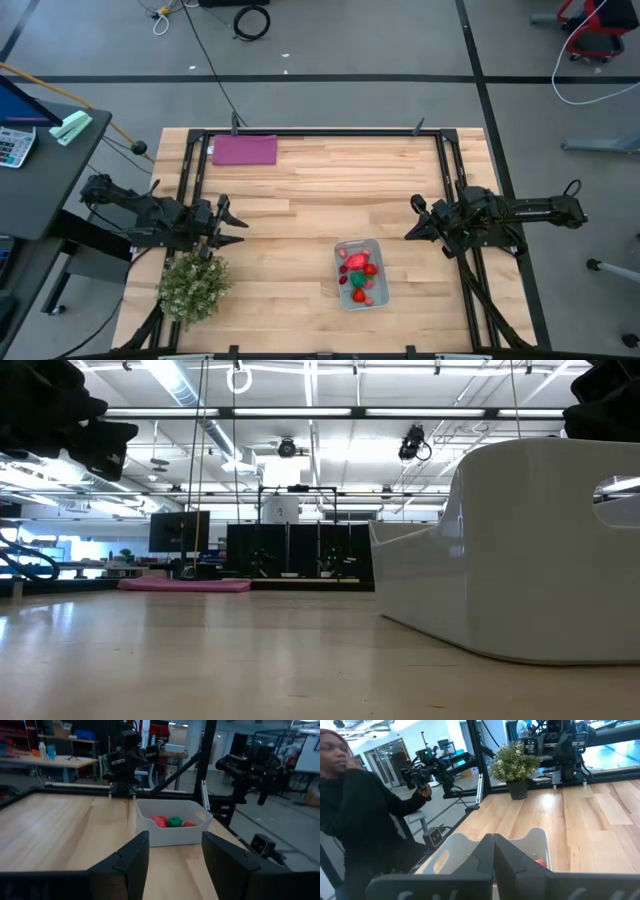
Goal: Pick and placing Produce into tupperware
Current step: Return to Home Position
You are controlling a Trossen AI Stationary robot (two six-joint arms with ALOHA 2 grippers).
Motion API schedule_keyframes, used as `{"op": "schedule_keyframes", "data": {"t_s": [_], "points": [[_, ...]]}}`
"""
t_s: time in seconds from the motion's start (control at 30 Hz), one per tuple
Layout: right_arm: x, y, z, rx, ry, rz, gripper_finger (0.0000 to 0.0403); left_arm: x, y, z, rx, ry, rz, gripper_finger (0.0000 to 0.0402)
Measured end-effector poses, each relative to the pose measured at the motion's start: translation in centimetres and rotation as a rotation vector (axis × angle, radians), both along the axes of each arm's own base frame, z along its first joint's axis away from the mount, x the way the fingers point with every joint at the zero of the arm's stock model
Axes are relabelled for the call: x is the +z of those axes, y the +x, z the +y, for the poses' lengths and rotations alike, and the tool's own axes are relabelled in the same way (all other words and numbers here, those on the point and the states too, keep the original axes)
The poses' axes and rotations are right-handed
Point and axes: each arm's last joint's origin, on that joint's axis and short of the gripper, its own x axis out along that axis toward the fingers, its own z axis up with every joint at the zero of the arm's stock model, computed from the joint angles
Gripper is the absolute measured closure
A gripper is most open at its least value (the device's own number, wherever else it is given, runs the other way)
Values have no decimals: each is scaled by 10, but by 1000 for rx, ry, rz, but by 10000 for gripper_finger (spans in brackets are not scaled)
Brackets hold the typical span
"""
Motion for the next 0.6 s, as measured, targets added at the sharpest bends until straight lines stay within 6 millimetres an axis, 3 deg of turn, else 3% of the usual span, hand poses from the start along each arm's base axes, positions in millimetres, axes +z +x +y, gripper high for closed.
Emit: {"op": "schedule_keyframes", "data": {"t_s": [0.6], "points": [[0, 0, 0, 0, 0, 0, 395, 0, 0, 0, 5, -45, -1, 214]]}}
